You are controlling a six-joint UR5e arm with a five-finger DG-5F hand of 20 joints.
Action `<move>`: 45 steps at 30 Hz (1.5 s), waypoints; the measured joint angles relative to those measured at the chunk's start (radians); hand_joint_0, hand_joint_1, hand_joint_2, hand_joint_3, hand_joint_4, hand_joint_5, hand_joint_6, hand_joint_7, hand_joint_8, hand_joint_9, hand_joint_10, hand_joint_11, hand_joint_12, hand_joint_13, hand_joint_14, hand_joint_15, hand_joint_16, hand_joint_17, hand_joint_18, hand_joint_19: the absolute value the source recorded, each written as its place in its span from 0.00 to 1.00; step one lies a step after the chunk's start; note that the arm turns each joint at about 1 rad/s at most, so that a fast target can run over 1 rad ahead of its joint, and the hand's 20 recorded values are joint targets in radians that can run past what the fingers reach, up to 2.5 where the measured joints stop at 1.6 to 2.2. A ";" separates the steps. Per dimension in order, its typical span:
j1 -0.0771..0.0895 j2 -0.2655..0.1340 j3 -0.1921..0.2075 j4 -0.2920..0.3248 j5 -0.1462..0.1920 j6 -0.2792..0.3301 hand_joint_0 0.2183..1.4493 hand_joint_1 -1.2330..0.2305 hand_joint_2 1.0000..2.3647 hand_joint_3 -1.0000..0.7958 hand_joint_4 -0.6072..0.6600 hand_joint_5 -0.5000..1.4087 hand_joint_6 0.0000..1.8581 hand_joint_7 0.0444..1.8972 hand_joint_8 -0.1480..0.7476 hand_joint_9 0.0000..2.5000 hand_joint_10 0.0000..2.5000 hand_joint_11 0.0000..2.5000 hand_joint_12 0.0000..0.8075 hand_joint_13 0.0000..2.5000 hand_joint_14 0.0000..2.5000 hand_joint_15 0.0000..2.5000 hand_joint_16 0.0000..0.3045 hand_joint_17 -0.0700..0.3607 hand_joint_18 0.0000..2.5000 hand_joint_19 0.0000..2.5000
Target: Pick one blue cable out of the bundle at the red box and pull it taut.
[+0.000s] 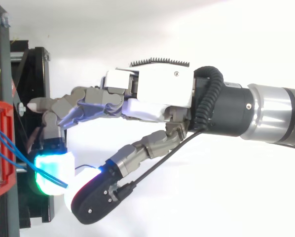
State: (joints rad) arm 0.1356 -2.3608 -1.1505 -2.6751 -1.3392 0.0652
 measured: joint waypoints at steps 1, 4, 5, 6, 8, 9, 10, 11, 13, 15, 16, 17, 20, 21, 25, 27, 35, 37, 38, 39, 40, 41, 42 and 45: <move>0.000 0.000 0.000 0.000 0.000 0.000 0.46 0.17 0.00 0.28 0.33 0.12 0.50 0.44 0.36 0.16 0.00 0.30 0.40 0.00 0.00 0.01 0.17 0.43 0.01 0.00; 0.000 0.000 0.000 0.000 0.000 0.001 0.46 0.17 0.00 0.28 0.36 0.12 0.50 0.43 0.39 0.23 0.00 0.38 0.41 0.04 0.00 0.02 0.17 0.43 0.04 0.00; 0.000 0.000 0.000 0.000 0.000 0.001 0.46 0.17 0.00 0.28 0.36 0.13 0.50 0.43 0.39 0.24 0.00 0.39 0.41 0.05 0.00 0.02 0.17 0.43 0.04 0.00; 0.000 0.000 0.000 0.000 0.000 0.001 0.46 0.17 0.00 0.28 0.37 0.13 0.50 0.43 0.40 0.26 0.00 0.41 0.41 0.06 0.00 0.02 0.17 0.43 0.05 0.00; 0.000 0.000 0.000 0.001 0.000 0.001 0.46 0.16 0.00 0.28 0.38 0.13 0.49 0.44 0.42 0.28 0.00 0.42 0.42 0.09 0.00 0.02 0.17 0.44 0.09 0.00; 0.000 0.000 0.000 0.001 0.000 0.001 0.46 0.17 0.00 0.28 0.38 0.13 0.49 0.44 0.42 0.29 0.00 0.43 0.42 0.09 0.00 0.02 0.17 0.44 0.09 0.00; 0.000 0.000 0.000 0.002 0.000 0.001 0.46 0.17 0.00 0.28 0.39 0.13 0.49 0.44 0.42 0.29 0.00 0.44 0.42 0.09 0.00 0.02 0.17 0.43 0.10 0.00; 0.000 0.000 0.000 0.002 0.000 0.001 0.46 0.17 0.00 0.28 0.39 0.13 0.49 0.43 0.42 0.29 0.00 0.44 0.42 0.09 0.00 0.02 0.17 0.43 0.10 0.00; 0.000 0.000 0.000 0.001 0.000 0.001 0.46 0.17 0.00 0.28 0.40 0.13 0.49 0.43 0.42 0.29 0.00 0.44 0.42 0.09 0.00 0.02 0.17 0.43 0.10 0.00; 0.000 0.000 0.000 0.001 0.000 0.001 0.39 0.19 0.00 0.28 0.43 0.14 0.48 0.42 0.44 0.30 0.00 0.45 0.42 0.10 0.00 0.03 0.17 0.44 0.11 0.00; 0.000 0.000 0.000 0.000 0.000 0.001 0.38 0.20 0.00 0.28 0.44 0.14 0.48 0.42 0.45 0.31 0.00 0.45 0.42 0.11 0.00 0.04 0.17 0.44 0.11 0.00; -0.001 0.000 0.000 0.000 0.000 0.001 0.35 0.21 0.00 0.28 0.46 0.14 0.48 0.42 0.47 0.33 0.00 0.46 0.43 0.12 0.00 0.04 0.17 0.44 0.12 0.00; -0.001 0.000 0.000 0.000 0.000 0.001 0.29 0.27 0.00 0.28 0.50 0.15 0.48 0.42 0.51 0.35 0.00 0.47 0.44 0.14 0.00 0.05 0.18 0.45 0.13 0.01; -0.001 0.000 0.000 0.000 0.000 0.001 0.29 0.27 0.00 0.28 0.51 0.15 0.48 0.43 0.52 0.36 0.00 0.47 0.45 0.14 0.00 0.06 0.18 0.45 0.14 0.02; -0.001 0.000 0.000 0.000 0.000 0.001 0.26 0.31 0.00 0.28 0.53 0.16 0.48 0.44 0.55 0.39 0.00 0.49 0.45 0.16 0.00 0.07 0.19 0.46 0.15 0.04; -0.001 0.000 0.000 0.000 0.000 0.001 0.25 0.34 0.00 0.28 0.53 0.17 0.48 0.47 0.57 0.40 0.00 0.49 0.46 0.17 0.00 0.07 0.19 0.46 0.16 0.04; -0.001 0.000 0.000 0.001 0.000 0.001 0.31 0.35 0.00 0.33 0.52 0.18 0.49 0.52 0.57 0.42 0.00 0.52 0.44 0.19 0.00 0.09 0.18 0.44 0.18 0.06; -0.001 0.000 0.000 0.001 0.000 0.001 0.33 0.32 0.01 0.39 0.51 0.18 0.50 0.54 0.56 0.42 0.02 0.53 0.44 0.20 0.00 0.09 0.18 0.44 0.19 0.06; -0.001 0.000 0.000 0.002 0.000 0.001 0.35 0.31 0.01 0.42 0.50 0.18 0.50 0.57 0.56 0.42 0.05 0.53 0.44 0.20 0.00 0.09 0.18 0.44 0.19 0.06; -0.001 0.000 0.000 0.002 0.000 0.001 0.35 0.30 0.01 0.45 0.47 0.18 0.51 0.55 0.56 0.41 0.06 0.53 0.44 0.21 0.00 0.09 0.18 0.44 0.19 0.06; -0.001 0.000 0.000 0.002 0.000 0.001 0.35 0.30 0.01 0.46 0.46 0.18 0.51 0.55 0.56 0.41 0.07 0.52 0.44 0.21 0.00 0.09 0.18 0.44 0.20 0.06; 0.000 0.000 0.000 0.002 0.000 0.001 0.36 0.30 0.01 0.47 0.43 0.18 0.52 0.54 0.56 0.41 0.08 0.51 0.45 0.21 0.00 0.09 0.18 0.45 0.20 0.06; 0.000 0.000 0.000 0.002 0.000 0.001 0.36 0.30 0.01 0.47 0.42 0.18 0.52 0.54 0.56 0.40 0.09 0.51 0.45 0.21 0.00 0.09 0.18 0.45 0.20 0.06; 0.000 0.000 0.000 0.002 0.000 0.001 0.37 0.30 0.01 0.48 0.37 0.18 0.52 0.54 0.56 0.40 0.10 0.50 0.45 0.20 0.00 0.09 0.18 0.45 0.20 0.06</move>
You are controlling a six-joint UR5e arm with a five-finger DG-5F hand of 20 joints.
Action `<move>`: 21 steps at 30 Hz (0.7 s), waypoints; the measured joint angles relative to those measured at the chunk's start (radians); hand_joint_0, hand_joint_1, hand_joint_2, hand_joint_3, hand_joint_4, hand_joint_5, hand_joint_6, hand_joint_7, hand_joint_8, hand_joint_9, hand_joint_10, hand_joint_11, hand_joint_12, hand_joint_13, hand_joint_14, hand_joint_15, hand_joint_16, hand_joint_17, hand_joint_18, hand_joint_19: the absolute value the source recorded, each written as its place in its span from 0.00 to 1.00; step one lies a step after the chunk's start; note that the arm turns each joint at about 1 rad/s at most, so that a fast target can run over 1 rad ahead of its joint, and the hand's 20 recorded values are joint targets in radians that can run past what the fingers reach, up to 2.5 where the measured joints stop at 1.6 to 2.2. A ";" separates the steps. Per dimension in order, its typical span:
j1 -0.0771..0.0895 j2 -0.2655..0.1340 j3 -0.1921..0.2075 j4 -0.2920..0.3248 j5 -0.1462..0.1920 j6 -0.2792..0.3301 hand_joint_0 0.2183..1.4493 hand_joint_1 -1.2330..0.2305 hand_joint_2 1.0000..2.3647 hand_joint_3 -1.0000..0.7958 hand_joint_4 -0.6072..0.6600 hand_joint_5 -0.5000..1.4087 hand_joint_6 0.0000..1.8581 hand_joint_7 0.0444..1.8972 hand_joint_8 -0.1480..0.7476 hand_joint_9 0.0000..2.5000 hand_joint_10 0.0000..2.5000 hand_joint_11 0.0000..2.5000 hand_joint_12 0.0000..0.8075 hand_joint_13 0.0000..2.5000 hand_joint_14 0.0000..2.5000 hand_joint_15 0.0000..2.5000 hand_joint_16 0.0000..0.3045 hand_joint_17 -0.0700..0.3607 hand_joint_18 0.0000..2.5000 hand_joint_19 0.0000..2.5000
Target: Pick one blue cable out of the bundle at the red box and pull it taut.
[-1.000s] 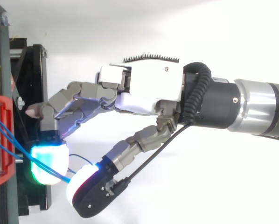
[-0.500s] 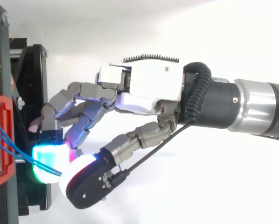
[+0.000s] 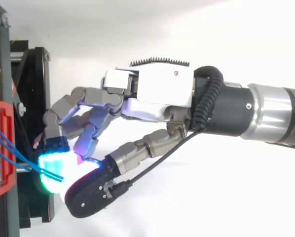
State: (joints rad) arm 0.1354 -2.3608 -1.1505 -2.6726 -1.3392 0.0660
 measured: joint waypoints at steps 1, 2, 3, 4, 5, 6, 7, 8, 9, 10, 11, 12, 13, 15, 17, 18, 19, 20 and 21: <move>0.000 0.000 0.000 0.000 0.000 0.000 0.38 0.30 0.01 0.48 0.36 0.18 0.52 0.54 0.56 0.40 0.10 0.50 0.45 0.20 0.00 0.09 0.18 0.44 0.20 0.06; 0.000 0.000 0.000 -0.001 0.000 0.000 0.38 0.29 0.01 0.49 0.33 0.18 0.52 0.55 0.56 0.40 0.09 0.50 0.45 0.20 0.00 0.09 0.18 0.44 0.20 0.06; 0.000 0.000 0.000 -0.001 0.000 0.000 0.38 0.29 0.01 0.49 0.31 0.18 0.52 0.56 0.56 0.40 0.08 0.50 0.44 0.20 0.00 0.09 0.18 0.44 0.20 0.06; 0.000 0.000 0.000 -0.002 0.000 0.000 0.39 0.29 0.01 0.49 0.29 0.18 0.52 0.57 0.55 0.40 0.07 0.50 0.44 0.20 0.00 0.09 0.18 0.44 0.20 0.07; 0.000 0.000 0.000 -0.002 0.000 0.000 0.40 0.29 0.01 0.50 0.29 0.18 0.52 0.60 0.55 0.40 0.05 0.50 0.44 0.19 0.00 0.09 0.17 0.44 0.20 0.06; 0.000 0.000 0.000 -0.002 0.000 0.000 0.42 0.27 0.01 0.50 0.29 0.18 0.52 0.64 0.54 0.40 0.03 0.50 0.44 0.19 0.00 0.09 0.17 0.44 0.19 0.07; 0.000 0.000 0.000 -0.002 0.000 0.000 0.42 0.27 0.01 0.50 0.28 0.17 0.52 0.64 0.54 0.40 0.02 0.50 0.44 0.19 0.00 0.09 0.17 0.44 0.19 0.07; 0.000 0.000 0.000 -0.002 0.000 0.000 0.45 0.27 0.01 0.48 0.27 0.17 0.52 0.66 0.53 0.39 0.00 0.49 0.43 0.18 0.00 0.08 0.17 0.43 0.18 0.07; 0.000 0.000 0.000 -0.002 0.000 0.000 0.46 0.27 0.01 0.46 0.28 0.16 0.52 0.65 0.53 0.38 0.00 0.48 0.43 0.18 0.00 0.08 0.17 0.43 0.17 0.07; 0.000 0.000 0.000 -0.003 0.000 0.000 0.47 0.27 0.01 0.46 0.29 0.16 0.52 0.64 0.53 0.37 0.00 0.48 0.43 0.18 0.00 0.08 0.17 0.43 0.17 0.06; 0.000 0.000 0.000 -0.003 0.000 0.000 0.48 0.26 0.01 0.45 0.31 0.16 0.52 0.60 0.51 0.36 0.00 0.47 0.43 0.17 0.00 0.08 0.17 0.43 0.16 0.06; 0.000 0.000 0.000 -0.003 0.000 0.000 0.49 0.25 0.01 0.45 0.32 0.15 0.52 0.57 0.50 0.36 0.00 0.47 0.43 0.17 0.00 0.08 0.17 0.43 0.16 0.06; 0.000 0.000 0.000 -0.002 0.000 0.000 0.49 0.25 0.02 0.45 0.32 0.15 0.52 0.57 0.49 0.36 0.00 0.46 0.42 0.17 0.00 0.08 0.17 0.43 0.15 0.06; 0.000 0.000 0.000 -0.002 0.000 0.000 0.49 0.26 0.01 0.45 0.33 0.15 0.52 0.57 0.49 0.36 0.00 0.48 0.42 0.16 0.00 0.08 0.17 0.43 0.15 0.07; 0.001 0.000 0.000 -0.001 0.000 0.000 0.48 0.26 0.02 0.46 0.34 0.15 0.51 0.59 0.49 0.37 0.00 0.48 0.42 0.16 0.00 0.07 0.17 0.43 0.15 0.06; 0.001 0.000 0.000 -0.001 0.000 0.000 0.48 0.26 0.02 0.46 0.34 0.15 0.51 0.59 0.49 0.38 0.00 0.50 0.42 0.16 0.00 0.08 0.17 0.43 0.15 0.07; 0.001 0.000 0.000 0.000 0.000 0.000 0.48 0.26 0.02 0.46 0.34 0.15 0.51 0.59 0.49 0.38 0.00 0.50 0.42 0.16 0.00 0.08 0.17 0.43 0.15 0.07; 0.001 0.000 0.000 0.000 -0.001 0.000 0.47 0.26 0.02 0.46 0.35 0.15 0.51 0.60 0.50 0.40 0.01 0.50 0.42 0.17 0.00 0.07 0.17 0.43 0.15 0.07; 0.001 0.000 0.000 0.000 -0.001 0.000 0.47 0.26 0.02 0.46 0.36 0.15 0.51 0.60 0.50 0.41 0.04 0.51 0.42 0.17 0.00 0.08 0.17 0.43 0.15 0.07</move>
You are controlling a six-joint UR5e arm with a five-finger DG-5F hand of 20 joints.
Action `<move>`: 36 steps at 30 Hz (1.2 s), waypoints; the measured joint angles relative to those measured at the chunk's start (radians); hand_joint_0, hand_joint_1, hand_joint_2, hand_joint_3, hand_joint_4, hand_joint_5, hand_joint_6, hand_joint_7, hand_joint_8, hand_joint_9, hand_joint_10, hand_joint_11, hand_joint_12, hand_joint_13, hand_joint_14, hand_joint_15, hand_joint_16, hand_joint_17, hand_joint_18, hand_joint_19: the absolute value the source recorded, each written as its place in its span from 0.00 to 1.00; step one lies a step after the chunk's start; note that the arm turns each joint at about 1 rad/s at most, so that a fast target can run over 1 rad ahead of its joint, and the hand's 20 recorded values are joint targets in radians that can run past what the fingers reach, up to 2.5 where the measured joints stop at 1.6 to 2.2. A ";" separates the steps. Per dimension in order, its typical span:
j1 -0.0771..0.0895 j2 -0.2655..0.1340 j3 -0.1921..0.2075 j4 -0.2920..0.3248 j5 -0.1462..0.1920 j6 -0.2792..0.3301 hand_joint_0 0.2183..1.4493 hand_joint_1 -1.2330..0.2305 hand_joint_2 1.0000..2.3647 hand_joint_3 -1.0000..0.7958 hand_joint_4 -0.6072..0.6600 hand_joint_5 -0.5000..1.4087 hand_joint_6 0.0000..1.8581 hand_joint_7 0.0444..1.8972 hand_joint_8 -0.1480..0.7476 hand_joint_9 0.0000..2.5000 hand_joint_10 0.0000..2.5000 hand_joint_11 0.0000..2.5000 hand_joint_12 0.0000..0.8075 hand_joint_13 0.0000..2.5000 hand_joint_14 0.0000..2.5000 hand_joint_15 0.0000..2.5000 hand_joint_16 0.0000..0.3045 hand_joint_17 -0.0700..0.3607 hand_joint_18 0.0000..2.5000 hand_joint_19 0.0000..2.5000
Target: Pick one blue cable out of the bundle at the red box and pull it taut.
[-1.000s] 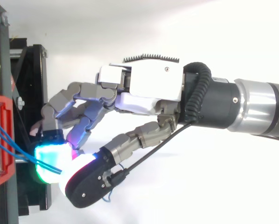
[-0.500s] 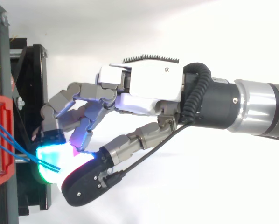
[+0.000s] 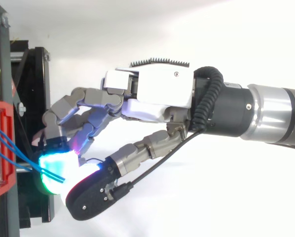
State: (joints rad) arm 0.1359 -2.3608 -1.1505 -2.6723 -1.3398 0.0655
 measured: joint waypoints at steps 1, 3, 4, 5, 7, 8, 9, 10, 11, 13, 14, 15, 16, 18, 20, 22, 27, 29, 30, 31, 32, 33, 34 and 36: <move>0.000 0.000 0.000 0.000 0.000 0.000 0.47 0.26 0.02 0.47 0.37 0.15 0.51 0.60 0.50 0.42 0.05 0.51 0.43 0.17 0.00 0.08 0.17 0.43 0.15 0.07; 0.000 0.000 0.000 0.001 0.000 -0.001 0.47 0.27 0.02 0.47 0.39 0.15 0.51 0.60 0.51 0.44 0.11 0.51 0.43 0.19 0.00 0.08 0.17 0.43 0.16 0.07; 0.000 0.000 0.000 0.001 0.000 -0.001 0.47 0.27 0.02 0.47 0.39 0.15 0.51 0.60 0.51 0.45 0.14 0.51 0.43 0.19 0.00 0.09 0.17 0.43 0.16 0.07; 0.000 0.000 0.000 0.001 0.000 -0.001 0.46 0.27 0.02 0.47 0.40 0.15 0.52 0.60 0.50 0.46 0.17 0.51 0.43 0.20 0.00 0.09 0.17 0.43 0.16 0.07; 0.000 0.000 0.000 0.001 0.000 -0.001 0.46 0.27 0.01 0.47 0.41 0.15 0.52 0.59 0.50 0.46 0.22 0.52 0.43 0.21 0.00 0.09 0.17 0.43 0.16 0.07; 0.001 0.000 0.000 0.001 0.000 -0.001 0.46 0.27 0.01 0.47 0.41 0.15 0.52 0.59 0.50 0.47 0.26 0.51 0.43 0.21 0.00 0.10 0.17 0.44 0.17 0.07; 0.001 0.000 0.000 0.001 0.000 -0.001 0.46 0.27 0.01 0.47 0.42 0.15 0.52 0.59 0.49 0.47 0.28 0.51 0.43 0.22 0.00 0.10 0.17 0.44 0.17 0.07; 0.001 0.000 0.000 0.001 0.000 -0.001 0.46 0.27 0.01 0.47 0.42 0.15 0.52 0.59 0.48 0.47 0.30 0.50 0.43 0.22 0.00 0.10 0.17 0.44 0.17 0.07; 0.001 0.000 0.000 0.000 0.001 -0.001 0.46 0.27 0.01 0.46 0.42 0.15 0.52 0.59 0.48 0.47 0.31 0.51 0.43 0.23 0.00 0.11 0.17 0.44 0.17 0.07; 0.001 0.000 0.000 0.000 0.000 0.000 0.47 0.28 0.01 0.45 0.41 0.15 0.52 0.57 0.48 0.46 0.32 0.52 0.44 0.23 0.00 0.11 0.17 0.44 0.17 0.07; 0.001 0.000 0.000 -0.001 0.000 0.000 0.48 0.28 0.01 0.43 0.42 0.15 0.52 0.53 0.48 0.43 0.32 0.51 0.44 0.23 0.00 0.11 0.17 0.44 0.17 0.06; 0.002 0.000 0.000 -0.002 0.000 0.000 0.49 0.28 0.01 0.41 0.41 0.14 0.52 0.50 0.47 0.41 0.30 0.51 0.44 0.22 0.00 0.10 0.18 0.44 0.17 0.06; 0.002 0.000 0.000 -0.002 0.000 0.000 0.50 0.26 0.01 0.39 0.42 0.14 0.52 0.47 0.47 0.39 0.28 0.51 0.44 0.21 0.00 0.10 0.18 0.44 0.17 0.05; 0.002 0.000 0.000 -0.003 0.001 0.000 0.49 0.20 0.00 0.28 0.38 0.14 0.51 0.46 0.43 0.35 0.27 0.50 0.42 0.19 0.00 0.08 0.18 0.44 0.18 0.02; 0.002 0.000 0.000 -0.003 0.001 0.000 0.47 0.19 0.00 0.28 0.33 0.13 0.51 0.47 0.41 0.33 0.26 0.50 0.42 0.17 0.00 0.07 0.17 0.44 0.18 0.00; 0.001 0.000 0.000 -0.003 0.001 0.000 0.45 0.17 0.00 0.28 0.31 0.13 0.51 0.47 0.40 0.32 0.25 0.49 0.42 0.17 0.00 0.07 0.17 0.44 0.18 0.00; 0.002 0.000 0.000 -0.003 0.006 0.000 0.39 0.15 0.00 0.28 0.33 0.13 0.51 0.47 0.43 0.31 0.26 0.49 0.42 0.17 0.00 0.07 0.17 0.43 0.18 0.01; 0.002 0.000 0.000 -0.003 0.007 0.000 0.36 0.15 0.00 0.28 0.34 0.13 0.51 0.46 0.44 0.31 0.26 0.49 0.42 0.17 0.00 0.08 0.17 0.43 0.18 0.02; 0.002 0.000 0.000 -0.002 0.008 0.000 0.35 0.16 0.00 0.28 0.35 0.13 0.51 0.45 0.44 0.31 0.27 0.49 0.42 0.17 0.00 0.08 0.17 0.43 0.18 0.02; 0.002 0.000 0.000 -0.001 0.008 0.000 0.33 0.16 0.00 0.28 0.36 0.13 0.51 0.45 0.45 0.31 0.27 0.48 0.42 0.17 0.00 0.08 0.17 0.43 0.18 0.02; 0.002 0.000 0.000 -0.001 0.008 0.000 0.31 0.18 0.00 0.28 0.37 0.14 0.51 0.45 0.46 0.31 0.28 0.48 0.43 0.17 0.00 0.08 0.17 0.44 0.18 0.03; 0.002 0.000 0.000 0.000 0.008 0.000 0.27 0.20 0.00 0.28 0.39 0.14 0.50 0.43 0.48 0.32 0.29 0.47 0.43 0.17 0.00 0.08 0.18 0.44 0.18 0.04; 0.002 0.000 0.000 0.000 0.008 0.000 0.25 0.23 0.00 0.28 0.41 0.14 0.50 0.43 0.49 0.32 0.30 0.46 0.44 0.17 0.00 0.08 0.18 0.45 0.19 0.04; 0.003 0.000 0.000 0.000 0.008 0.000 0.22 0.31 0.00 0.28 0.44 0.14 0.50 0.43 0.52 0.34 0.33 0.45 0.46 0.18 0.00 0.09 0.19 0.47 0.19 0.05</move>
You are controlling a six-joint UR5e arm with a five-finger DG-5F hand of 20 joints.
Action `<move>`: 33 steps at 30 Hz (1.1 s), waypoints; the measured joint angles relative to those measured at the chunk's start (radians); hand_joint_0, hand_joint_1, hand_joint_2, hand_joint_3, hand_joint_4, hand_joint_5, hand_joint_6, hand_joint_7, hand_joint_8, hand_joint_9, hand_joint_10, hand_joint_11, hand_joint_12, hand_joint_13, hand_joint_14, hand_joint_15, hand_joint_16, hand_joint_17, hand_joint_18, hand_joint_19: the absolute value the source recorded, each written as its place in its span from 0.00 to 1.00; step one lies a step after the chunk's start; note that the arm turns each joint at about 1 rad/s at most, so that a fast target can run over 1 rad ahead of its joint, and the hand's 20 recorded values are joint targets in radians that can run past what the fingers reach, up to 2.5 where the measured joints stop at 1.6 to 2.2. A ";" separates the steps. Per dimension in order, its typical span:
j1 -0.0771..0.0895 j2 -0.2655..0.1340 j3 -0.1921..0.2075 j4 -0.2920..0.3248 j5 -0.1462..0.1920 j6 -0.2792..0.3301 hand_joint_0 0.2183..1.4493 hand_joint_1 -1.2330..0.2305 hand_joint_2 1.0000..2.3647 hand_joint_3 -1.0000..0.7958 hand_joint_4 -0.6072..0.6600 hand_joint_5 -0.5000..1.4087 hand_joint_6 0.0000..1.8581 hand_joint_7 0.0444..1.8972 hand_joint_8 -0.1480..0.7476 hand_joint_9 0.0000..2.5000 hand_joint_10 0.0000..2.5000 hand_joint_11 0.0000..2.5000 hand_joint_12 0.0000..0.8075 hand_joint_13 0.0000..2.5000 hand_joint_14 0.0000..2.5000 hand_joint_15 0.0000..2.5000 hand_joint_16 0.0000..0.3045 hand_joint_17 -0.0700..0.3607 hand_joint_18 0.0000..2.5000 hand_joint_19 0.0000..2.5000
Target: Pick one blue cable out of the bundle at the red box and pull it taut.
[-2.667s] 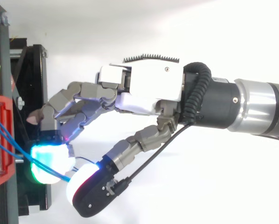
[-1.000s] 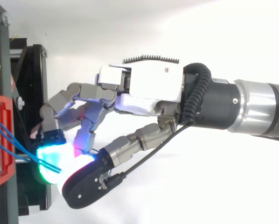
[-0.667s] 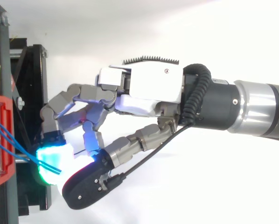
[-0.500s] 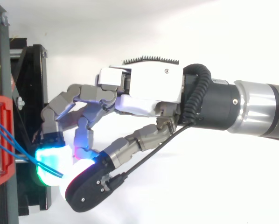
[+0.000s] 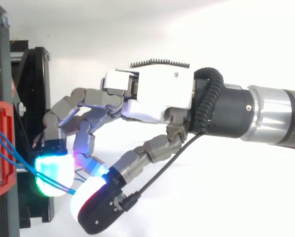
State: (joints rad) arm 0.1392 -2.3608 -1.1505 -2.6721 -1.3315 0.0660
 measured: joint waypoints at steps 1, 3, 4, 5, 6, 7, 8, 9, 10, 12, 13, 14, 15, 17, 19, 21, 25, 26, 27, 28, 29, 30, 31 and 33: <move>0.000 0.000 0.000 0.000 0.000 0.000 0.21 0.34 0.00 0.28 0.46 0.15 0.50 0.43 0.53 0.34 0.34 0.44 0.47 0.18 0.00 0.09 0.20 0.47 0.19 0.05; 0.000 0.000 0.000 0.000 0.000 0.000 0.20 0.38 0.00 0.28 0.47 0.16 0.49 0.44 0.54 0.35 0.32 0.44 0.48 0.19 0.00 0.09 0.20 0.48 0.19 0.06; 0.000 0.000 0.000 0.000 0.000 0.000 0.20 0.41 0.00 0.28 0.46 0.16 0.49 0.44 0.55 0.36 0.32 0.44 0.49 0.19 0.00 0.09 0.20 0.48 0.20 0.06; 0.000 0.000 0.000 0.000 0.000 0.000 0.19 0.42 0.00 0.28 0.47 0.16 0.49 0.44 0.56 0.36 0.31 0.44 0.49 0.20 0.00 0.09 0.20 0.48 0.20 0.07; 0.000 0.000 0.000 0.000 0.000 0.000 0.19 0.44 0.00 0.28 0.47 0.16 0.49 0.46 0.56 0.38 0.31 0.45 0.49 0.20 0.00 0.10 0.20 0.48 0.20 0.07; 0.000 0.000 0.000 0.000 0.000 0.000 0.19 0.44 0.00 0.28 0.47 0.17 0.49 0.46 0.56 0.38 0.31 0.45 0.49 0.20 0.00 0.10 0.20 0.48 0.20 0.07; 0.000 0.000 0.000 0.000 0.000 0.001 0.20 0.45 0.00 0.28 0.47 0.17 0.49 0.47 0.56 0.38 0.31 0.45 0.49 0.21 0.00 0.10 0.20 0.48 0.20 0.07; 0.000 0.000 0.000 0.000 0.000 0.001 0.20 0.45 0.00 0.28 0.47 0.17 0.49 0.47 0.56 0.39 0.31 0.46 0.48 0.21 0.00 0.10 0.20 0.48 0.20 0.07; 0.000 0.000 0.000 -0.001 0.000 0.003 0.21 0.45 0.00 0.28 0.47 0.17 0.49 0.48 0.56 0.40 0.30 0.47 0.48 0.21 0.00 0.10 0.20 0.48 0.21 0.08; 0.000 0.000 0.000 -0.002 0.000 0.006 0.24 0.44 0.00 0.28 0.46 0.18 0.50 0.51 0.54 0.41 0.28 0.50 0.46 0.22 0.00 0.11 0.19 0.46 0.20 0.08; 0.000 0.000 0.000 -0.002 0.000 0.008 0.26 0.43 0.00 0.28 0.46 0.18 0.50 0.52 0.53 0.41 0.29 0.49 0.46 0.22 0.00 0.11 0.18 0.45 0.20 0.08; 0.000 0.000 0.000 -0.002 0.000 0.009 0.28 0.42 0.00 0.28 0.47 0.18 0.50 0.52 0.53 0.41 0.28 0.50 0.45 0.23 0.00 0.11 0.18 0.45 0.20 0.08; 0.000 0.000 0.000 -0.003 0.000 0.010 0.29 0.41 0.00 0.28 0.48 0.18 0.50 0.53 0.53 0.41 0.29 0.51 0.45 0.23 0.00 0.12 0.18 0.45 0.21 0.08; 0.000 0.000 0.000 -0.003 0.000 0.011 0.31 0.38 0.00 0.28 0.50 0.18 0.51 0.52 0.52 0.40 0.32 0.51 0.45 0.24 0.01 0.12 0.18 0.44 0.22 0.08; 0.000 0.000 0.000 -0.003 0.000 0.011 0.34 0.34 0.00 0.28 0.51 0.18 0.51 0.51 0.52 0.39 0.37 0.50 0.45 0.24 0.01 0.13 0.18 0.44 0.22 0.08; 0.000 0.000 0.000 -0.003 0.001 0.011 0.37 0.31 0.00 0.28 0.52 0.17 0.52 0.49 0.54 0.37 0.41 0.49 0.46 0.24 0.00 0.12 0.18 0.45 0.23 0.07; 0.000 0.000 0.000 -0.003 0.000 0.011 0.39 0.27 0.00 0.28 0.51 0.17 0.52 0.47 0.55 0.35 0.41 0.47 0.46 0.24 0.00 0.12 0.18 0.45 0.23 0.07; 0.000 0.000 0.000 -0.003 0.000 0.011 0.41 0.25 0.00 0.28 0.50 0.16 0.52 0.47 0.54 0.34 0.41 0.48 0.46 0.24 0.00 0.12 0.18 0.45 0.23 0.06; 0.000 0.000 0.000 -0.003 0.000 0.011 0.41 0.25 0.00 0.28 0.50 0.16 0.52 0.47 0.54 0.34 0.40 0.47 0.46 0.24 0.00 0.12 0.18 0.45 0.23 0.06; 0.000 0.000 0.000 -0.003 0.000 0.011 0.42 0.25 0.00 0.28 0.50 0.16 0.52 0.46 0.54 0.34 0.40 0.47 0.46 0.24 0.00 0.12 0.18 0.45 0.23 0.06; 0.000 0.000 0.000 -0.003 0.000 0.011 0.42 0.24 0.00 0.28 0.51 0.16 0.52 0.46 0.55 0.34 0.39 0.47 0.46 0.24 0.00 0.12 0.18 0.45 0.23 0.06; 0.000 0.000 0.000 -0.003 0.000 0.012 0.37 0.26 0.00 0.28 0.52 0.16 0.51 0.45 0.55 0.33 0.37 0.48 0.46 0.23 0.00 0.12 0.18 0.45 0.23 0.07; 0.000 0.000 0.000 -0.003 0.000 0.012 0.34 0.27 0.00 0.28 0.52 0.16 0.51 0.44 0.55 0.33 0.37 0.48 0.46 0.22 0.01 0.12 0.18 0.45 0.22 0.07; 0.000 0.000 0.000 -0.003 0.000 0.011 0.28 0.30 0.00 0.28 0.54 0.16 0.51 0.43 0.57 0.33 0.34 0.48 0.47 0.21 0.00 0.12 0.19 0.46 0.21 0.08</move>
State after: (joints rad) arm 0.1396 -2.3606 -1.1505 -2.6753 -1.3313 0.0772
